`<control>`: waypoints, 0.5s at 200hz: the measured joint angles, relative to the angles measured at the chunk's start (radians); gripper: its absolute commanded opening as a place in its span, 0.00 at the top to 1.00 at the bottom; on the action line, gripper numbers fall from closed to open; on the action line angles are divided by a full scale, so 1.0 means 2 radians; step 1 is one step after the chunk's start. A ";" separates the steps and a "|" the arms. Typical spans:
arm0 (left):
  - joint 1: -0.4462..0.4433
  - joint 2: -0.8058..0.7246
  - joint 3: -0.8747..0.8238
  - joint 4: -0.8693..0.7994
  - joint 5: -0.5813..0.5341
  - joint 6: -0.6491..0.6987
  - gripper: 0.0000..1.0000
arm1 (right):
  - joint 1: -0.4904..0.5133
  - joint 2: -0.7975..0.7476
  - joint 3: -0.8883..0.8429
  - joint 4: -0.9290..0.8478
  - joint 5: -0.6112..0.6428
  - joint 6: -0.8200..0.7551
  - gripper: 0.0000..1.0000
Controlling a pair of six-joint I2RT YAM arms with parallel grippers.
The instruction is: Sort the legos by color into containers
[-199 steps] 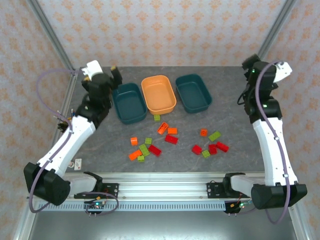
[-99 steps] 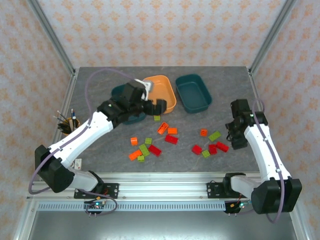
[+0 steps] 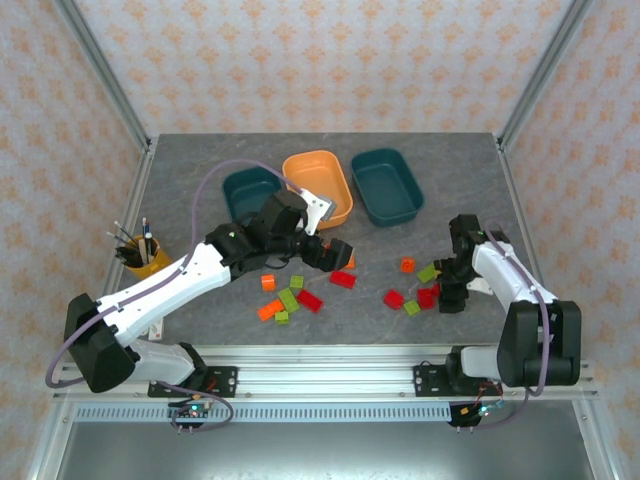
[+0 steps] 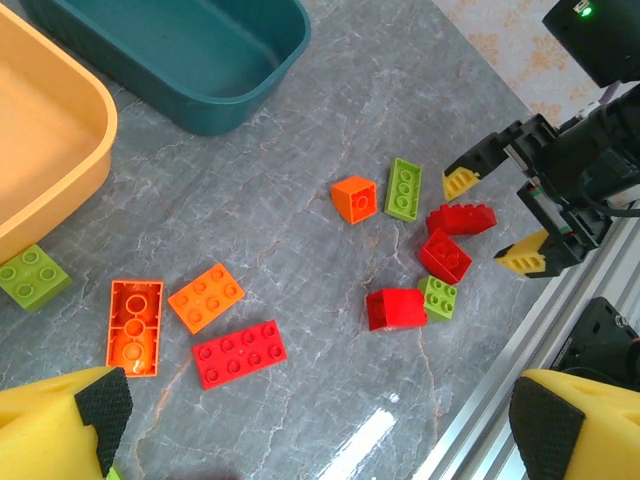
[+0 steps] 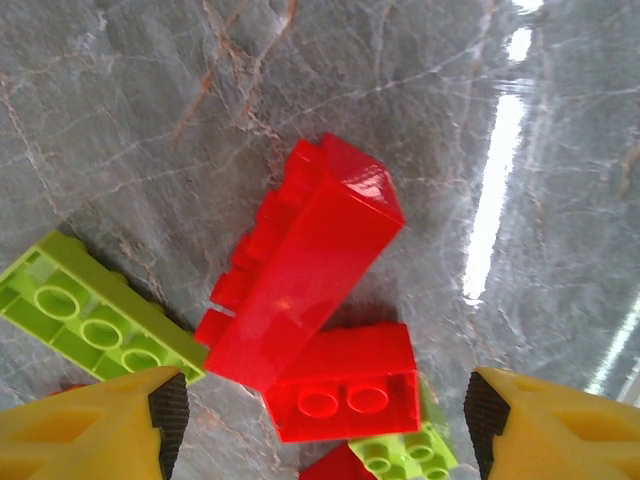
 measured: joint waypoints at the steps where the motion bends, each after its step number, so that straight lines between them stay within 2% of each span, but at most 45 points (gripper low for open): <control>1: 0.000 0.000 0.000 0.000 0.000 0.000 0.00 | 0.000 0.000 0.000 0.001 0.000 0.000 0.25; 58: 0.000 0.000 0.000 0.001 0.000 0.000 0.00 | -0.030 0.019 -0.018 0.051 -0.008 0.003 0.26; 100: 0.000 0.000 0.000 0.001 0.000 -0.001 0.00 | -0.053 0.025 -0.025 0.073 -0.011 -0.005 0.37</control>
